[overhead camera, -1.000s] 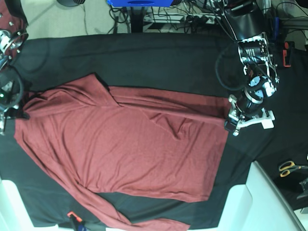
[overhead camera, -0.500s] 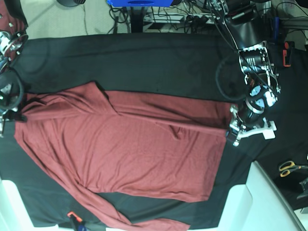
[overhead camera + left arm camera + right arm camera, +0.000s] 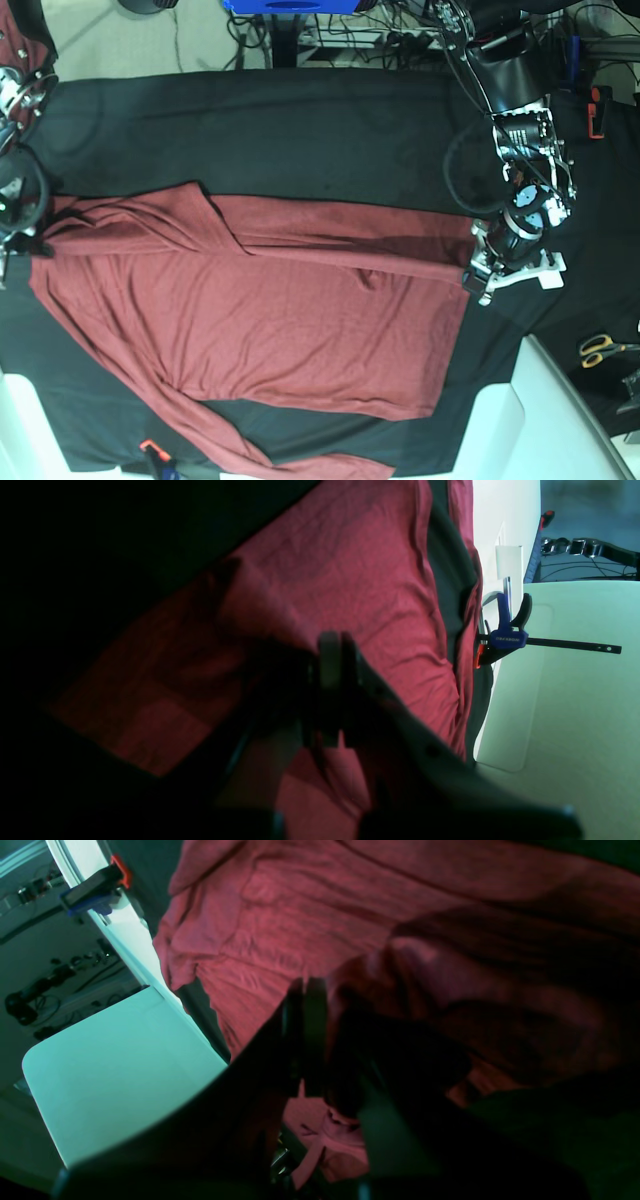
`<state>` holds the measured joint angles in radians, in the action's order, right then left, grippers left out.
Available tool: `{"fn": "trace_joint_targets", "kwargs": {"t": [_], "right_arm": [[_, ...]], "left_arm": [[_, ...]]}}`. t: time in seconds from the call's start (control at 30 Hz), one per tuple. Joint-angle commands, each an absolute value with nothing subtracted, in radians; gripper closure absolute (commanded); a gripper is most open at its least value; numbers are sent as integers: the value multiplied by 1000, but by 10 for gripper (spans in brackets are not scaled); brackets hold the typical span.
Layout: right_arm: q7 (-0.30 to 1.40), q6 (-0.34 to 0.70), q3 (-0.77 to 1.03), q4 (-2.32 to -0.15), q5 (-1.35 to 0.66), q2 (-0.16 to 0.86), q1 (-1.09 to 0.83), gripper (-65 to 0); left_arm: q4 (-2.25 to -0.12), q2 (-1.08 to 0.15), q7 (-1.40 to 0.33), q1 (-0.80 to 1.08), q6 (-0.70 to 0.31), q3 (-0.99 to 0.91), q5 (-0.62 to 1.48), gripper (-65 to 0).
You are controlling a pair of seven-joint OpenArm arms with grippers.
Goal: Fold the T-shirt properly
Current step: 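Fold the shirt side inward with the left gripper and release, then withdraw the left gripper and move the right gripper to the collar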
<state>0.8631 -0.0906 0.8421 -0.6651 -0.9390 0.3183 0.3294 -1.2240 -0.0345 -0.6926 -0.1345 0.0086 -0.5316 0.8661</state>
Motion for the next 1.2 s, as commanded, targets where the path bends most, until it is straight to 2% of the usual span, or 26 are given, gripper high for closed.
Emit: {"fn": "trace_joint_targets", "kwargs": {"t": [0.0,0.07,0.2,0.27,0.33,0.53,0.6,0.73,0.8,0.93,1.07,1.17], "right_arm": [[865,-85,848,-677,-958,343,352,-33],[863,-85,849,-677,-960,343,352,-90],[863,-85,851,-677,-961,341,352,-275],[863,-85,851,-679,-961,341,352,-347],[862,-85,851,-682,-961,338,352,-372],[862,-79,851,-685,-963,338,354,-371],[862,-77,851,-685,-963,341,354,-372],[863,-76,852,-685,-983,341,352,-372],[866,-76,852,-685,-1043,343,344,-372],[871,-76,845,-713,-1127,344,323,-371],[938,-79,848,-865,-1178,334,278,-371],[1036,-84,846,-1044,-1241,286,203,-369]], "left_arm": [[-1244,-44,-679,-156,-2,-533,881,0],[-1242,-45,-679,-165,-2,-533,881,0],[-1233,-67,-679,-174,-2,-522,881,0],[-1233,-67,-679,-176,-2,-524,881,0],[-1233,-67,-679,-176,-2,-529,881,0],[-1233,-70,-608,-171,-2,-533,881,0],[-1233,-70,-591,-168,-2,-526,883,-150],[-1233,-68,-593,-166,-2,-524,885,-518],[-1233,-67,-593,-166,-2,-522,886,-635],[-1244,-68,-593,-166,-2,-532,888,-650],[-1297,-74,-595,-140,-2,-533,889,-650],[-1414,-91,-595,-74,-5,-532,889,-650]]}}
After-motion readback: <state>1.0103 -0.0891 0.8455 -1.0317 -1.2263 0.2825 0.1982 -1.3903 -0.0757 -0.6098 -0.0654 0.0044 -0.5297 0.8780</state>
